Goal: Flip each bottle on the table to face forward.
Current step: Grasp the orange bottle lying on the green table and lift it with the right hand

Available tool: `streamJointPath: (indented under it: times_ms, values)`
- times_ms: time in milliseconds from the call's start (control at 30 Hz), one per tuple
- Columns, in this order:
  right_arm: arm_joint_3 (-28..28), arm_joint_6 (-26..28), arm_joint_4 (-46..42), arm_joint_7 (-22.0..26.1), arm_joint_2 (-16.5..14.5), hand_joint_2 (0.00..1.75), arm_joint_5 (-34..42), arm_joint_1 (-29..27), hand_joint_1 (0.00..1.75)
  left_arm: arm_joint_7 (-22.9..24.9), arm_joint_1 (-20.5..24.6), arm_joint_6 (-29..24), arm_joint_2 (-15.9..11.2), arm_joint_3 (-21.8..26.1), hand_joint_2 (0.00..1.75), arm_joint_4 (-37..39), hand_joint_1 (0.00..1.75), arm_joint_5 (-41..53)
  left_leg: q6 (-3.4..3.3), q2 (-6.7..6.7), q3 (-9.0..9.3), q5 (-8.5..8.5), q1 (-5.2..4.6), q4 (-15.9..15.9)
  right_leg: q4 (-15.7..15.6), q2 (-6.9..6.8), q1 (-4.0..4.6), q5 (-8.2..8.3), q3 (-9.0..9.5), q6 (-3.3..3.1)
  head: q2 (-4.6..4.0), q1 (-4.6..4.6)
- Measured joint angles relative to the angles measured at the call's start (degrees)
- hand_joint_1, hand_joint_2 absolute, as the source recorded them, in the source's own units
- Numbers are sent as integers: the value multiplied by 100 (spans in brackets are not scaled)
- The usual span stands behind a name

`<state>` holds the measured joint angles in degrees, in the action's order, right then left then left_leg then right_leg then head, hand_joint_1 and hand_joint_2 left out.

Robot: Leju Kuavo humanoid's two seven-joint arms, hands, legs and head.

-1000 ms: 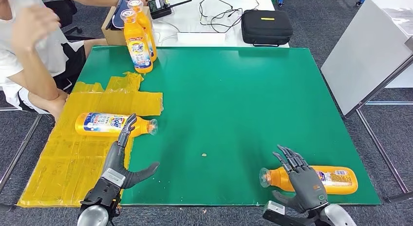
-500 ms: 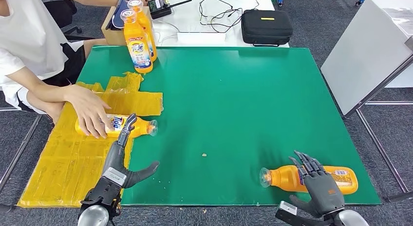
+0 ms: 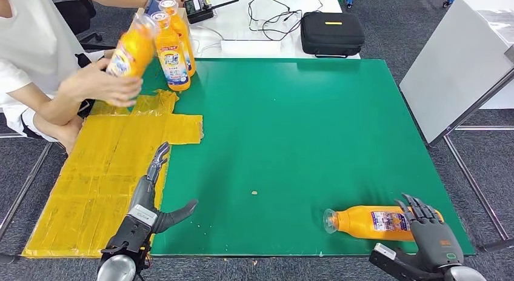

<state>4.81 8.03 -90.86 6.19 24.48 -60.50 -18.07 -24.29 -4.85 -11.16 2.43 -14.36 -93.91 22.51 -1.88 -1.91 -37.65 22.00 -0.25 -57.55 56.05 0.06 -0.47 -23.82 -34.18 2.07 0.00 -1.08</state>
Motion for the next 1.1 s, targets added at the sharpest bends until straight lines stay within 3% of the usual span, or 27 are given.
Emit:
streamJointPath:
  times_ms: [400, 433, 467, 567, 600, 767, 1100]
  values:
    - [217, -152, 404, -120, -90, 175, -263, 155, 1, 51, 4, 86, 17, 0, 175, 84, 0, -96, -3, 0, 1, 2, -2, 0, 0, 0, -3, -1, 1, 1, 0, 1]
    - [222, -163, 462, -120, -96, 175, -291, 194, 10, 55, 6, 95, 21, 0, 175, 94, 0, -108, -4, 1, 2, 2, -2, 0, 0, 0, -3, -1, 1, 2, 0, 1]
    - [222, -175, 531, -120, -104, 175, -322, 240, 33, 58, 9, 102, 26, 0, 175, 107, 0, -122, -4, 3, 4, 2, -2, 0, 0, 1, -3, -1, 2, 2, 0, 1]
    - [198, -214, 764, -120, -120, 175, -400, 384, 128, 60, 30, 121, 41, 0, 175, 152, 0, -168, -5, 5, 9, 3, -2, 0, -1, 1, -3, -1, 5, 2, 0, 0]
    - [179, -232, 845, -120, -122, 175, -408, 430, 144, 60, 38, 130, 44, 0, 175, 167, 0, -183, -5, 4, 9, 2, -2, 0, -1, 1, -3, -1, 5, 2, 0, 1]
    - [39, -298, 1251, -122, -105, 175, -363, 722, 168, 63, 96, 178, 48, -2, 175, 267, 0, -245, -9, 3, 26, 2, -2, 0, -3, 1, -3, -2, 12, 3, 0, 2]
    - [-333, -301, 1694, 2, -17, 175, -67, 1035, 173, 60, 149, 191, 60, -7, 175, 441, 0, -336, -19, 10, 86, 36, -2, 0, -11, 4, -2, -21, 24, 15, 0, 3]
